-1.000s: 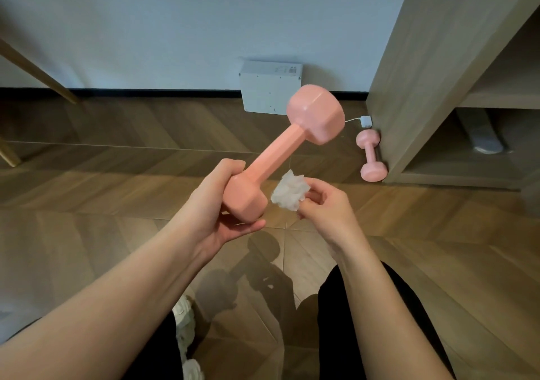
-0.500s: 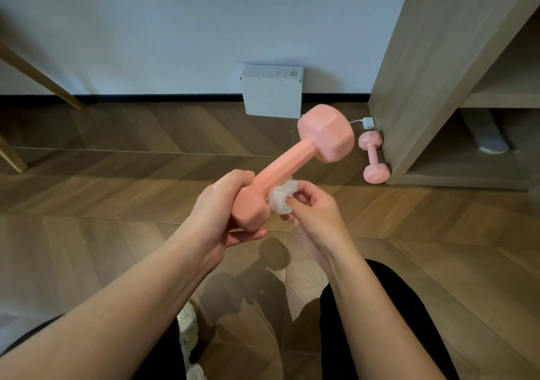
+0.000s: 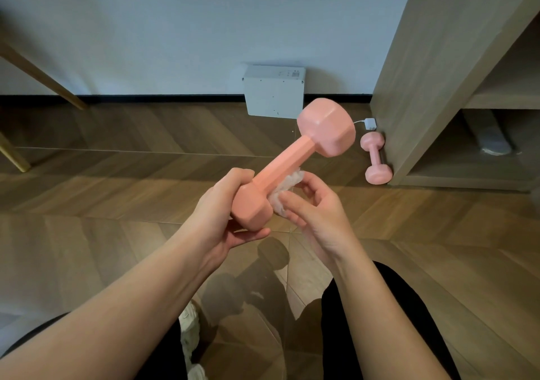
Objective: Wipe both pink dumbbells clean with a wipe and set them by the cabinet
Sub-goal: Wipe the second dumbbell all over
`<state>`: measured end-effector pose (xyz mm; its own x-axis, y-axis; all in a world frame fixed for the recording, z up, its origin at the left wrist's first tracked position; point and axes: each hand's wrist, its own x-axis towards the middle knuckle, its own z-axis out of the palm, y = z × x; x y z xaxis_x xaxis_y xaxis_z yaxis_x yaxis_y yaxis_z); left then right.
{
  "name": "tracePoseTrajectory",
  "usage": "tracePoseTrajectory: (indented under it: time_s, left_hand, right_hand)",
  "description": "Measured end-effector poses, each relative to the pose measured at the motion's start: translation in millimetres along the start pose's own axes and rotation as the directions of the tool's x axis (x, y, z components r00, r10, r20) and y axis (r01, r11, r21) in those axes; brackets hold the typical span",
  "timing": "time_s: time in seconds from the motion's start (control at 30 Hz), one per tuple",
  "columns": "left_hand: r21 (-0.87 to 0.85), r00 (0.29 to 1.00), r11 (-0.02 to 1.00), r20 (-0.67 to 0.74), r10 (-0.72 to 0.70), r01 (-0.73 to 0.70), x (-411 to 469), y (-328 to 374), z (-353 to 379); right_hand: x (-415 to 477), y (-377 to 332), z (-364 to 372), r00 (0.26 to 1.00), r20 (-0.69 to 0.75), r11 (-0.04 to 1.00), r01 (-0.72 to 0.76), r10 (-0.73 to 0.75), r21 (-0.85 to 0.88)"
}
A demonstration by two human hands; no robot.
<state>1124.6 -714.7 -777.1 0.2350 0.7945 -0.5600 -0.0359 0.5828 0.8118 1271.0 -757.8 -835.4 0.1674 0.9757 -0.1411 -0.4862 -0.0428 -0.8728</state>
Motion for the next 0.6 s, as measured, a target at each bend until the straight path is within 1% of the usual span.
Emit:
tracePoseTrajectory:
  time_s: [0.03, 0.13, 0.17, 0.2, 0.23, 0.27, 0.3, 0.33, 0.37, 0.4, 0.47, 0.57, 0.6]
  left_hand:
    - [-0.007, 1.000, 1.000, 0.000, -0.003, 0.003, 0.3, 1.4, -0.8]
    - [-0.036, 1.000, 0.999, -0.026, -0.013, 0.012, 2.2, 4.3, -3.0]
    - [-0.048, 0.999, 0.999, -0.037, -0.020, 0.019, 2.5, 4.8, -3.6]
    - [-0.062, 0.998, 0.998, -0.048, -0.029, 0.026, 2.6, 5.2, -4.6]
    - [-0.077, 0.998, 0.996, -0.055, -0.038, 0.034, 3.1, 5.4, -5.9]
    - [-0.091, 0.997, 0.995, -0.060, -0.047, 0.042, 3.8, 5.5, -7.4]
    - [-0.103, 0.996, 0.994, -0.064, -0.055, 0.048, 4.1, 5.8, -9.0]
    - [-0.112, 0.996, 0.992, -0.067, -0.059, 0.052, 4.1, 6.4, -10.3]
    - [-0.119, 0.996, 0.992, -0.069, -0.061, 0.052, 4.5, 6.9, -11.4]
    - [-0.123, 0.996, 0.991, -0.070, -0.060, 0.051, 5.1, 7.2, -12.3]
    - [-0.124, 0.996, 0.991, -0.074, -0.056, 0.047, 6.1, 7.1, -13.7]
    - [-0.123, 0.995, 0.991, -0.077, -0.062, 0.052, 7.2, 5.7, -12.7]
    - [-0.121, 0.995, 0.991, -0.076, -0.065, 0.055, 7.3, 5.1, -12.2]
  right_hand:
    - [0.0, 0.2, 0.2, 1.000, 0.006, 1.000, 0.007, -0.007, -0.021]
    - [4.3, 1.9, -2.8, 1.000, -0.029, 1.000, 0.004, -0.004, -0.007]
    - [5.5, 3.5, -5.3, 0.999, -0.040, 0.998, -0.001, -0.002, -0.057]
    - [6.0, 4.6, -8.9, 0.998, -0.066, 0.981, -0.008, -0.005, -0.193]
    - [6.6, 5.5, -13.7, 0.993, -0.118, 0.909, -0.036, -0.015, -0.415]
    - [7.4, 7.4, -19.9, 0.983, -0.183, 0.780, -0.092, -0.029, -0.619]
    - [8.6, 8.9, -26.7, 0.967, -0.254, 0.690, -0.164, -0.029, -0.705]
    - [9.0, 8.6, -31.5, 0.951, -0.311, 0.694, -0.224, 0.001, -0.684]
    - [9.3, 8.4, -34.6, 0.941, -0.335, 0.745, -0.257, 0.047, -0.616]
    - [10.6, 7.8, -36.9, 0.936, -0.341, 0.790, -0.272, 0.085, -0.549]
    - [13.1, 6.1, -36.7, 0.928, -0.355, 0.836, -0.285, 0.117, -0.470]
    - [13.1, 9.9, -35.9, 0.913, -0.391, 0.884, -0.273, 0.114, -0.379]
    - [12.7, 12.9, -35.5, 0.910, -0.409, 0.870, -0.259, 0.074, -0.419]
